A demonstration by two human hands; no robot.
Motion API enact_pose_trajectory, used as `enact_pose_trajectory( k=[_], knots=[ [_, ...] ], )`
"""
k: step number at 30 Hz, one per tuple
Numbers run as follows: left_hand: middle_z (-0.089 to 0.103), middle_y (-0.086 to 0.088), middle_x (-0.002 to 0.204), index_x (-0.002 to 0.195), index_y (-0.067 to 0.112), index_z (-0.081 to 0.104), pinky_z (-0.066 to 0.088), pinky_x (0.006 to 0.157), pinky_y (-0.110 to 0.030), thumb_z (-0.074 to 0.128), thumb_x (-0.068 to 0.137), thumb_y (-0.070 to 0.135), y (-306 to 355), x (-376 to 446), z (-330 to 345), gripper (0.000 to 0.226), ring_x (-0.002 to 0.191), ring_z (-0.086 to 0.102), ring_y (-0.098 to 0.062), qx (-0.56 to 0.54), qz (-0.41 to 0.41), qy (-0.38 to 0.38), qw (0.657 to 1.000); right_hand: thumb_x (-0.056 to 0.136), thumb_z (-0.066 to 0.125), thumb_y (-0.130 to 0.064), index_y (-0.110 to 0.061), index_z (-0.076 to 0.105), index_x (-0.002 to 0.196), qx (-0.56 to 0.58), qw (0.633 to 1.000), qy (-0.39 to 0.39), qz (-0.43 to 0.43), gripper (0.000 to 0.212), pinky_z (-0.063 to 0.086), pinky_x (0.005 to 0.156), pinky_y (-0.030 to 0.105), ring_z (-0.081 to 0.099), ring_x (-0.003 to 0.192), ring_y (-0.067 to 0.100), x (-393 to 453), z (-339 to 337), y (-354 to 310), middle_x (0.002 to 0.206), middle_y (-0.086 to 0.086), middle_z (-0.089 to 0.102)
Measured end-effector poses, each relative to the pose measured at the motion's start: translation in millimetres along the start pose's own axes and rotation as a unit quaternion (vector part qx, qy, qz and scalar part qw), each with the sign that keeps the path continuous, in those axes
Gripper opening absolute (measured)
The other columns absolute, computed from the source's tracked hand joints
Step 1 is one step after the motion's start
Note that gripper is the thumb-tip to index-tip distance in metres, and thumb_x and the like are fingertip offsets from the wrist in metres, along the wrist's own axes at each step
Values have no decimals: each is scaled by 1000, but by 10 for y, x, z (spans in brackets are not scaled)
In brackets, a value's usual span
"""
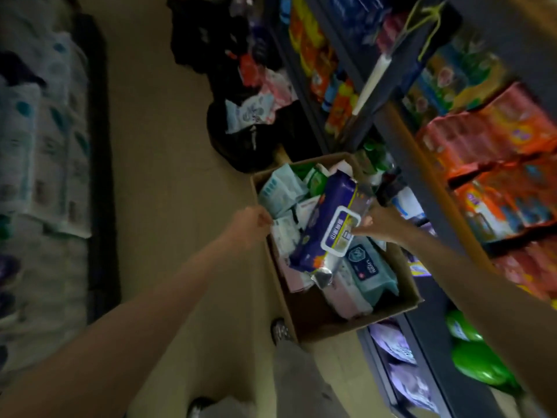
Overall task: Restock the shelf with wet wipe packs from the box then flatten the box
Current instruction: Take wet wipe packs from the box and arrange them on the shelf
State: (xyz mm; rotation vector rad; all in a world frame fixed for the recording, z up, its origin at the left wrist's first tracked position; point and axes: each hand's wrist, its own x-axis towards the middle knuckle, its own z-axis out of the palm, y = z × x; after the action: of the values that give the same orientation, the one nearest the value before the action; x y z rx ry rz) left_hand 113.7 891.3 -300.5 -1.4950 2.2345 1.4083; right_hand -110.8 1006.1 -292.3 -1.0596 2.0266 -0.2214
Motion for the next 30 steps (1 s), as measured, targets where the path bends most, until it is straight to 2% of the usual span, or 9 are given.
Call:
enact_pose_trajectory(
  k=[3,7,11,14,16,19,22,25,30],
  knots=[
    [63,-18,114,111,0,62,44,90,-30,49,89,1,147,232,319,25,110,58,-32,17,-8,-11,1000,85,66,-22,-23,46,70,46,996,-14,75,25,38,50,8,55,62,-10,268,99,414,53,-24,57],
    [64,-20,112,109,-1,62,44,88,-30,49,89,0,296,521,536,23,107,59,-33,29,-17,-20,999,83,67,-33,-10,56,117,134,979,-35,151,43,44,72,32,58,97,24,630,416,665,114,9,61],
    [65,-24,105,102,-5,61,47,86,-37,50,86,-2,321,711,757,20,101,61,-39,23,-15,-9,1000,74,76,-31,-2,46,119,227,955,20,189,61,47,83,34,55,99,22,720,638,696,112,6,55],
    [64,-19,110,108,-5,58,44,82,-28,51,88,1,307,745,957,22,105,59,-34,45,-25,-30,998,47,80,-54,0,38,130,272,938,71,203,107,48,96,43,54,114,29,832,848,602,128,14,51],
    [65,-14,111,109,1,58,42,81,-23,51,88,7,283,746,1056,23,106,60,-28,56,-23,-33,998,58,80,-49,1,9,144,299,920,85,236,123,33,108,45,28,137,35,896,960,450,147,20,26],
    [65,-15,110,109,1,58,45,86,-28,51,87,6,243,739,1054,23,104,60,-29,63,-15,-25,998,69,78,-40,1,-11,144,285,902,134,297,124,22,111,46,7,141,38,1039,1048,348,151,21,7],
    [63,-24,108,108,-4,57,50,82,-30,50,86,-2,135,741,930,23,99,61,-35,30,-30,-3,999,68,78,-36,-2,3,143,294,886,187,305,111,28,108,47,16,138,38,1095,1119,436,146,21,16],
    [61,-23,111,114,-5,54,39,52,-2,47,89,-1,19,698,786,26,86,54,-21,27,-44,22,998,71,76,-33,3,17,136,267,896,204,291,96,35,103,44,27,132,37,1007,1119,547,141,21,24],
    [62,-21,113,118,-3,52,35,50,-5,44,90,0,-92,549,708,29,92,57,-28,34,-18,44,998,68,77,-33,5,22,134,166,921,236,261,94,35,102,49,30,129,37,834,982,396,138,21,27]
  ],
)
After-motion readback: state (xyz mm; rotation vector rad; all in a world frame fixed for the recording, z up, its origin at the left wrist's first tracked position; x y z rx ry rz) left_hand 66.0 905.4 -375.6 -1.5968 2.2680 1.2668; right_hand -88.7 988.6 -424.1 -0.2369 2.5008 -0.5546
